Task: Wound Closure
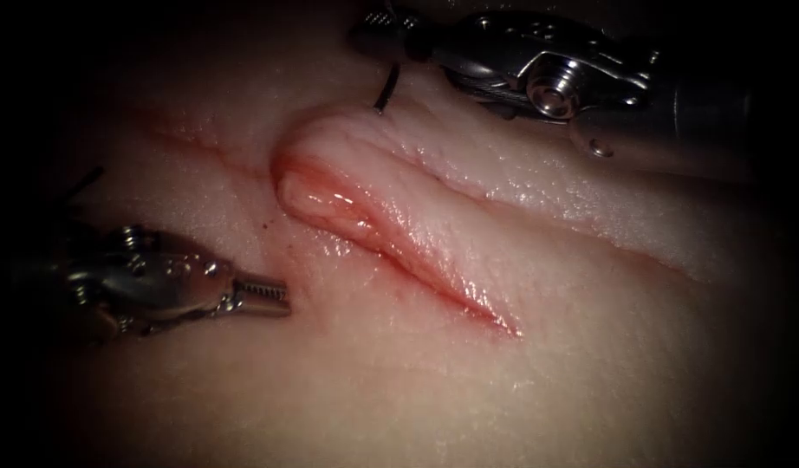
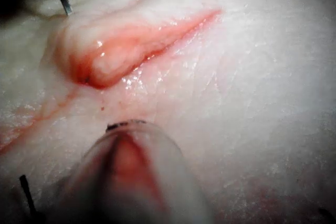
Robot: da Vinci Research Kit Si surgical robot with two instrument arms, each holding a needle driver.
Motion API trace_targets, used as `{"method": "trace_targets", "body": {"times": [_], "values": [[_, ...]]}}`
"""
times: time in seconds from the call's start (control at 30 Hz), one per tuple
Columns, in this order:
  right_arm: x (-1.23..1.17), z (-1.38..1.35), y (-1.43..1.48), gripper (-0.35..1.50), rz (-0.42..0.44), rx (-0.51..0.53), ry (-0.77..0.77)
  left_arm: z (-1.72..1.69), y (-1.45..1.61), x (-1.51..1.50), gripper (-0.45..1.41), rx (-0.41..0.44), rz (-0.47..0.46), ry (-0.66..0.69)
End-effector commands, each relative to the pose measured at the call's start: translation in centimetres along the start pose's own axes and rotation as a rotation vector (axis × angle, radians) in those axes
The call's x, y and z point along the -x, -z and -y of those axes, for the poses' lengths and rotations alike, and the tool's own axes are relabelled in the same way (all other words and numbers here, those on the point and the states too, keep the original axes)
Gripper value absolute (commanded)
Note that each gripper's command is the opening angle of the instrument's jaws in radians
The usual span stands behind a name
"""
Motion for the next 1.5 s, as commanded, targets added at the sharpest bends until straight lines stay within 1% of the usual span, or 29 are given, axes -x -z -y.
{"method": "trace_targets", "body": {"times": [0.03,0.1,0.33,0.7,0.87,0.97,1.03,1.1,1.17,1.2,1.33,1.5], "values": [[-0.09,-0.06,-0.03,-0.35,-0.002,0.018,0.087,-0.02,-0.08,0.01,0.07,0.001,0.001,0.000],[-0.18,-0.10,0.02,-0.35,0.003,0.038,0.189,-0.02,-0.08,0.01,0.07,0.001,0.001,0.000],[-0.44,-0.23,0.21,-0.35,0.043,0.104,0.424,-0.02,-0.08,0.01,0.07,0.001,0.001,0.000],[-0.46,-0.23,0.18,-0.35,0.052,0.108,0.470,-0.02,-0.08,0.01,0.07,0.001,0.000,0.000],[-0.38,-0.14,0.07,-0.35,0.073,0.111,0.485,-0.02,-0.08,0.01,0.07,0.001,0.000,0.000],[-0.32,-0.09,-0.03,-0.35,0.071,0.062,0.404,-0.02,-0.07,0.00,0.07,0.002,0.001,0.000],[-0.28,-0.09,-0.06,-0.35,0.039,0.020,0.315,-0.02,-0.07,0.00,0.07,0.003,0.001,0.000],[-0.26,-0.12,-0.06,-0.35,0.014,0.021,0.235,-0.02,-0.07,0.00,0.07,0.003,0.001,0.000],[-0.26,-0.20,-0.04,-0.35,-0.027,0.026,0.112,-0.02,-0.07,0.00,0.07,0.002,0.001,0.000],[-0.25,-0.23,-0.03,-0.35,-0.034,0.034,0.071,-0.02,-0.07,0.00,0.07,0.002,0.001,0.000],[-0.20,-0.24,-0.02,-0.35,-0.052,0.046,-0.024,-0.02,-0.07,0.00,0.07,0.002,0.001,0.000],[-0.08,-0.17,-0.09,-0.35,-0.064,0.041,-0.144,-0.02,-0.07,0.00,0.07,0.002,0.001,-0.005]]}}
